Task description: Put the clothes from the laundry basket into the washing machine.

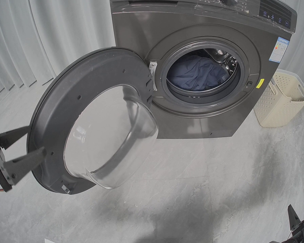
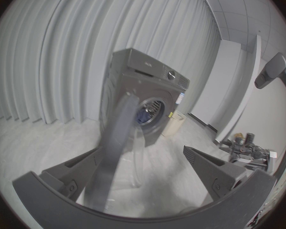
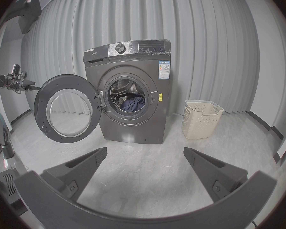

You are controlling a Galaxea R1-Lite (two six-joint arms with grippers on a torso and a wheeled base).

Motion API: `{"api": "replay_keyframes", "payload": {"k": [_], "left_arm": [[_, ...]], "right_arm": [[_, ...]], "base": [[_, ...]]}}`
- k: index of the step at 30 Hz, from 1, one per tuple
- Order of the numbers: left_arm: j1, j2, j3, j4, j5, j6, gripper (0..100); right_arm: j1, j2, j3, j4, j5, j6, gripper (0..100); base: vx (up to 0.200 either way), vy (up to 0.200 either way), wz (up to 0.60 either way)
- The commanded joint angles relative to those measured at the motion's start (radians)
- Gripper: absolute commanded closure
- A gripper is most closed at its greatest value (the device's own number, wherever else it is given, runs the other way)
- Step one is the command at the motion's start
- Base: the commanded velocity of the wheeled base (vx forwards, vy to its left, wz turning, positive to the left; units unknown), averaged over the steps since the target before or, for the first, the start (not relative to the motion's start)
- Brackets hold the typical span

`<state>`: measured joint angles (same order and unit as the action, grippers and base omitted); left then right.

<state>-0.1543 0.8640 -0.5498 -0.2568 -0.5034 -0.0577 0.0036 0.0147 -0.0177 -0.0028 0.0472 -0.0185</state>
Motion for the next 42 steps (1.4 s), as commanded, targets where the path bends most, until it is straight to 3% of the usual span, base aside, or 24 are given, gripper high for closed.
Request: {"api": "replay_keyframes", "payload": {"k": [1,6,9,14,15,16,17,18,22,31,33,38,39,42], "left_arm": [[-0.136,-0.011,0.005,0.008,-0.009,-0.048,0],[-0.303,-0.031,0.004,0.008,0.02,-0.122,0],[-0.33,-0.025,0.008,0.007,0.052,-0.136,0],[-0.288,-0.008,-0.045,-0.052,0.141,-0.129,0],[-0.24,-0.007,-0.07,-0.071,0.194,-0.126,0],[-0.206,-0.005,-0.079,-0.079,0.215,-0.12,0],[-0.194,-0.005,-0.084,-0.079,0.221,-0.117,0],[-0.128,-0.002,-0.107,-0.078,0.224,-0.096,0],[-0.044,0.035,-0.121,-0.078,0.221,-0.039,0],[-0.045,0.182,-0.088,-0.084,0.212,-0.001,0],[-0.053,0.193,-0.085,-0.082,0.203,-0.002,0],[-0.122,0.202,-0.093,-0.084,0.118,-0.016,0],[-0.165,0.194,-0.094,-0.084,0.094,-0.024,0],[-0.272,0.164,-0.093,-0.082,0.089,-0.065,0]], "right_arm": [[0.001,-0.015,0.018,0.0,0.0,-0.001,0],[-0.001,-0.015,0.018,0.0,0.0,0.0,0],[0.001,-0.015,0.018,0.0,0.0,0.0,0],[0.001,-0.015,0.018,0.0,0.0,-0.001,0],[0.001,-0.015,0.018,0.0,0.0,-0.001,0],[0.001,-0.015,0.018,0.0,0.0,-0.001,0],[0.001,-0.015,0.018,0.0,0.0,-0.001,0],[0.001,-0.015,0.018,0.0,0.0,-0.001,0],[0.001,-0.015,0.018,0.0,0.0,-0.001,0],[0.001,-0.015,0.018,0.0,0.0,0.0,0],[0.001,-0.015,0.018,0.0,0.0,0.0,0],[0.001,-0.015,0.018,0.0,0.0,0.0,0],[0.001,-0.015,0.018,0.0,0.0,0.0,0],[0.001,-0.015,0.018,0.0,0.0,0.0,0]], "base": [[0.0,0.0,0.0],[0.0,0.0,0.0],[0.0,0.0,0.0],[0.0,0.0,0.0],[0.0,0.0,0.0],[0.0,0.0,0.0],[0.0,0.0,0.0],[0.0,0.0,0.0],[0.0,0.0,0.0],[0.0,0.0,0.0],[0.0,0.0,0.0],[0.0,0.0,0.0],[0.0,0.0,0.0],[0.0,0.0,0.0]]}}
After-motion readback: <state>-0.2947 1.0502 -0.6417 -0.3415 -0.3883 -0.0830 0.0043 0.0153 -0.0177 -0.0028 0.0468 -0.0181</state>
